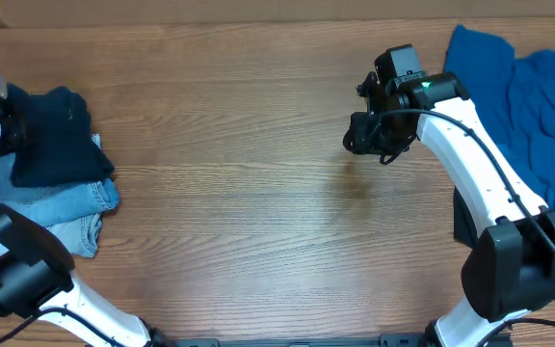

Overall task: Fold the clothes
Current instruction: 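Lower the navy bundle onto the jeans stack and open the left gripper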

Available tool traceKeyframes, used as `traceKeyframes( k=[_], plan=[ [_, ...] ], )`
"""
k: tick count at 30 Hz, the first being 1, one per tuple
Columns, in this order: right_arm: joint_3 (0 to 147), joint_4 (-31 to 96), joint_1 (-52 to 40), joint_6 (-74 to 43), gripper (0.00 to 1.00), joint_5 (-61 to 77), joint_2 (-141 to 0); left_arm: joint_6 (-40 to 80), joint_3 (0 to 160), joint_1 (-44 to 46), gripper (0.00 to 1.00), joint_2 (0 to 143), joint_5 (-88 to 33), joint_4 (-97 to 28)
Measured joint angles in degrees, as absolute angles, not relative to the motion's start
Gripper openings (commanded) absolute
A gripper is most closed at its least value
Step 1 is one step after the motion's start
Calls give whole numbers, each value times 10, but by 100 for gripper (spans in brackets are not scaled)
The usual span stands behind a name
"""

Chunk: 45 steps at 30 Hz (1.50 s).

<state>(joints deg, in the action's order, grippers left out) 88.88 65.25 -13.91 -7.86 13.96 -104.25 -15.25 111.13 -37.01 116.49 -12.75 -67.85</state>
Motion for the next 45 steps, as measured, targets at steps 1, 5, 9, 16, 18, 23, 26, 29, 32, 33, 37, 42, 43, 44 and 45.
traceKeyframes(
  k=[1, 5, 9, 16, 18, 23, 26, 29, 32, 33, 37, 42, 43, 44, 45],
  plan=[
    [889, 652, -139, -78, 34, 140, -1042, -152, 1111, -375, 4, 1171, -126, -676],
    [889, 652, -139, -78, 34, 140, -1042, -152, 1111, -396, 4, 1183, -121, -671],
    [889, 652, -139, -78, 34, 140, -1042, -150, 1111, -408, 4, 1183, -121, -661],
    [889, 652, -139, -78, 34, 140, -1042, -150, 1111, -422, 4, 1183, -121, -646],
    [889, 652, -139, -78, 34, 140, -1042, -150, 1111, -422, 4, 1183, -119, -644],
    [889, 651, -139, -78, 34, 140, -1042, -150, 1111, -422, 4, 1183, -110, -640],
    [889, 651, -139, -78, 34, 140, -1042, -150, 1111, -422, 4, 1183, -105, -637],
    [889, 651, -139, -78, 34, 140, -1042, -145, 1111, -422, 5, 1183, -97, -635],
    [889, 652, -139, -78, 34, 140, -1042, -133, 1111, -422, 100, 1186, -94, -635],
    [889, 651, -139, -78, 34, 140, -1042, -125, 1112, -422, 100, 1190, -91, -634],
    [889, 651, -139, -78, 34, 140, -1042, -86, 1112, -422, 100, 1214, -61, -633],
    [889, 650, -139, -79, 34, 140, -1042, -13, 1112, -422, 100, 1218, 15, -635],
    [889, 650, -139, -78, 34, 140, -1042, -7, 1112, -422, 100, 1218, 11, -635],
    [889, 650, -139, -78, 34, 140, -1042, -3, 1112, -422, 100, 1218, 4, -635],
    [889, 649, -139, -79, 34, 140, -1042, -3, 1112, -422, 100, 1218, -14, -636]
  ],
)
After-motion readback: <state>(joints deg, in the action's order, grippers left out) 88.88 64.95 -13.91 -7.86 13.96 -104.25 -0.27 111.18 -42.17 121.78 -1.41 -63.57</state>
